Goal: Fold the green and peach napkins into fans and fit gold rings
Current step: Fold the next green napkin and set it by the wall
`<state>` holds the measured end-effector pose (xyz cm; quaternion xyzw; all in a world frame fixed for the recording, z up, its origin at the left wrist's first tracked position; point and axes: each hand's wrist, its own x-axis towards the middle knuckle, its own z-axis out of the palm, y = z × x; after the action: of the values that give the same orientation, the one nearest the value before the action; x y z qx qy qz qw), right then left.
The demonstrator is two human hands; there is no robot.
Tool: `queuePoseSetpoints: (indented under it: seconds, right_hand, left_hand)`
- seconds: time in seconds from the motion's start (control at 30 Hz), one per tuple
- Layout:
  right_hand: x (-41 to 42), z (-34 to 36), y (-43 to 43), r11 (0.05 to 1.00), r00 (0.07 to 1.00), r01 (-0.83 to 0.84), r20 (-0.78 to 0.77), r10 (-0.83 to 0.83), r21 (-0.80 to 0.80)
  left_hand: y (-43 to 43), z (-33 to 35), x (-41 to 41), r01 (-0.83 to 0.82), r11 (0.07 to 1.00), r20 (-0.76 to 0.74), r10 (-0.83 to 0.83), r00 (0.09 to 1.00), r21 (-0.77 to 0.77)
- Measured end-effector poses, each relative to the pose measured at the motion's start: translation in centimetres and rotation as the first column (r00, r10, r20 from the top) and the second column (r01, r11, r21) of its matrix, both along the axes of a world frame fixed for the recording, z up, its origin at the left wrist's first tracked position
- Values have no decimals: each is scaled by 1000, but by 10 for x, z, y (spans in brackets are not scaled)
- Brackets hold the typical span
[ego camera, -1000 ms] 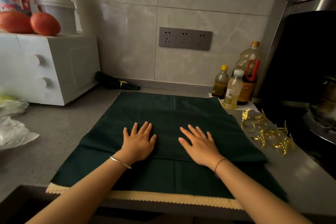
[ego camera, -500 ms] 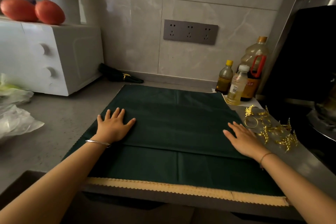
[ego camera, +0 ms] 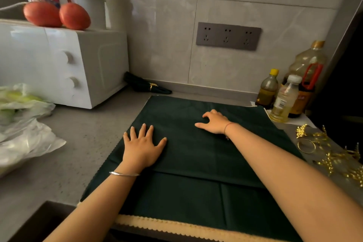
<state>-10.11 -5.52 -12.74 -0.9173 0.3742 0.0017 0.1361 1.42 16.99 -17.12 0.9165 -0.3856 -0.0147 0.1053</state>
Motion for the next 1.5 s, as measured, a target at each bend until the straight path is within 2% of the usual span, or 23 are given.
queuePoseSetpoints:
  seconds: [0.07,0.17,0.23,0.43,0.53,0.63,0.67,0.73,0.8,0.9,0.97,1.03,1.23,1.4,1.5]
  right_hand:
    - [17,3,-5,999,999,27,-18,-27,-34]
    - [41,13,4,998,999,4,-37,-1,66]
    - [61,15,14,993,997,-70,-18,72,93]
    - [112,16,65,950,928,-313,213,306,0]
    - [111,17,78,917,877,-386,271,398,-97]
    - [82,23,84,897,822,-404,360,442,-181]
    - [68,25,85,895,808,-399,384,446,-199]
    - [35,27,90,889,798,-393,392,457,-236]
    - [0,25,95,877,812,-402,341,474,-262]
    - [-46,19,99,867,839,-421,249,485,-268]
    - [-70,15,101,868,858,-426,190,477,-256]
    - [-92,11,104,871,876,-431,123,466,-237]
    - [-125,2,113,856,876,-468,14,483,-219]
    - [-134,-6,116,861,877,-469,11,480,-196]
    - [-136,-10,118,861,878,-466,13,478,-203]
  left_hand:
    - [-1,-1,1,2,1000,0,-2,1000,4]
    - [-2,-1,1,-4,1000,0,4,1000,7]
    - [-2,-1,2,-8,1000,-3,8,1000,3]
    - [-1,-2,1,-30,998,-34,28,999,-51]
    - [0,0,1,-82,961,-124,50,991,-263]
    - [5,4,1,-184,813,-278,28,960,-553]
    - [5,7,0,-207,767,-308,13,951,-607]
    - [6,11,-3,-184,745,-270,5,963,-641]
    - [10,15,-7,-95,811,-176,-11,984,-578]
    - [20,21,-18,113,969,-47,-126,991,-219]
    - [28,20,-28,207,978,-1,-207,978,7]
    - [35,19,-41,248,961,-3,-249,968,122]
    - [43,17,-56,280,943,-3,-284,959,182]
    - [43,14,-62,272,944,1,-277,961,187]
    - [40,18,-59,259,944,-66,-251,966,206]
